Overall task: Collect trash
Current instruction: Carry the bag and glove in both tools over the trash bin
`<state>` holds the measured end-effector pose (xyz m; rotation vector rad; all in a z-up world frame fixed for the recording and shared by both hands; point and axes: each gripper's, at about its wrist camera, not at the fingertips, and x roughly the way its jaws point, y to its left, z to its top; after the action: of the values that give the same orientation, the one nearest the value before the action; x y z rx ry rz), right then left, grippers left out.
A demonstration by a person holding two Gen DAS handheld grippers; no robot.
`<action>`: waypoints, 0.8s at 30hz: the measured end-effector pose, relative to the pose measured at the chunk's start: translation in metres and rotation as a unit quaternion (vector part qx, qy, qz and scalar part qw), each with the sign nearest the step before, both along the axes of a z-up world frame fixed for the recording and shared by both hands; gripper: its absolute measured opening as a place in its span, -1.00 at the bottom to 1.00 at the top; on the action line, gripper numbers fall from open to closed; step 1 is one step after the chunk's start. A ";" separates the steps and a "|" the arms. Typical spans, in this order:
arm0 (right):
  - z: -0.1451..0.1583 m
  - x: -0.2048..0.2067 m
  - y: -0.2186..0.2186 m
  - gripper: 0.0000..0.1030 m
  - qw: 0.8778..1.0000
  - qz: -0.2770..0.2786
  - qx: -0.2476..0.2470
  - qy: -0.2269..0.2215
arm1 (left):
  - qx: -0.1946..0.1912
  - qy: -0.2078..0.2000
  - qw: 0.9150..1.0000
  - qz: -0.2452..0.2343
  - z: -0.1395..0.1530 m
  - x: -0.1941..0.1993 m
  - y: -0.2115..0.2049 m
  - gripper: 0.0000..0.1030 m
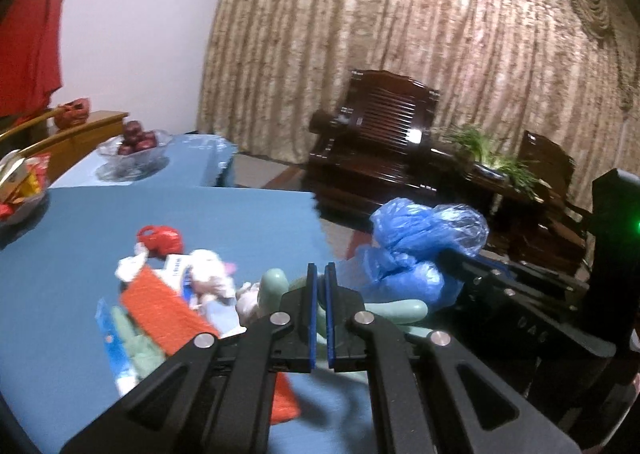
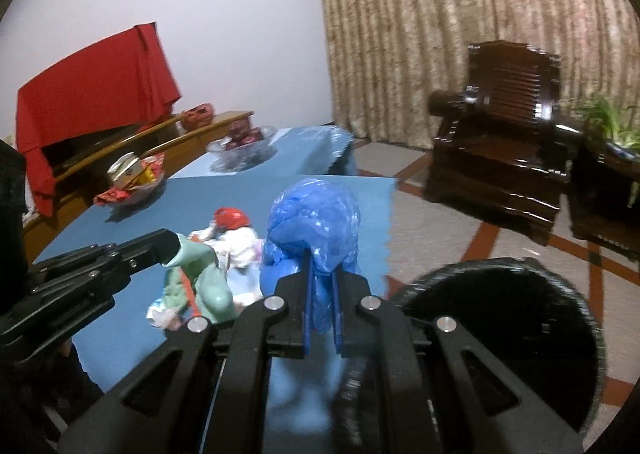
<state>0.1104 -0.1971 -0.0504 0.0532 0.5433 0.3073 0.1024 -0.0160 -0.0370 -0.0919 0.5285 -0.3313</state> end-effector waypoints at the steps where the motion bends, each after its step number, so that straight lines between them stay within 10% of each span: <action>1: 0.001 -0.002 -0.009 -0.86 1.000 -0.009 -0.001 0.000 | 0.000 0.000 1.000 -0.007 -0.001 0.000 -0.006 -0.94; 17: -0.026 -0.037 -0.122 -0.86 0.988 -0.146 -0.024 0.033 | 0.002 0.034 0.986 -0.164 -0.025 0.019 -0.142 -0.94; 24: -0.046 -0.042 -0.138 -0.04 0.983 -0.173 -0.023 0.049 | 0.005 0.057 0.982 -0.181 -0.041 0.021 -0.150 -0.33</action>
<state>0.0685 -0.3349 -0.0961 0.1171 0.6265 -0.0473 0.1230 -0.1658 -0.0776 -0.0046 0.6612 -0.6822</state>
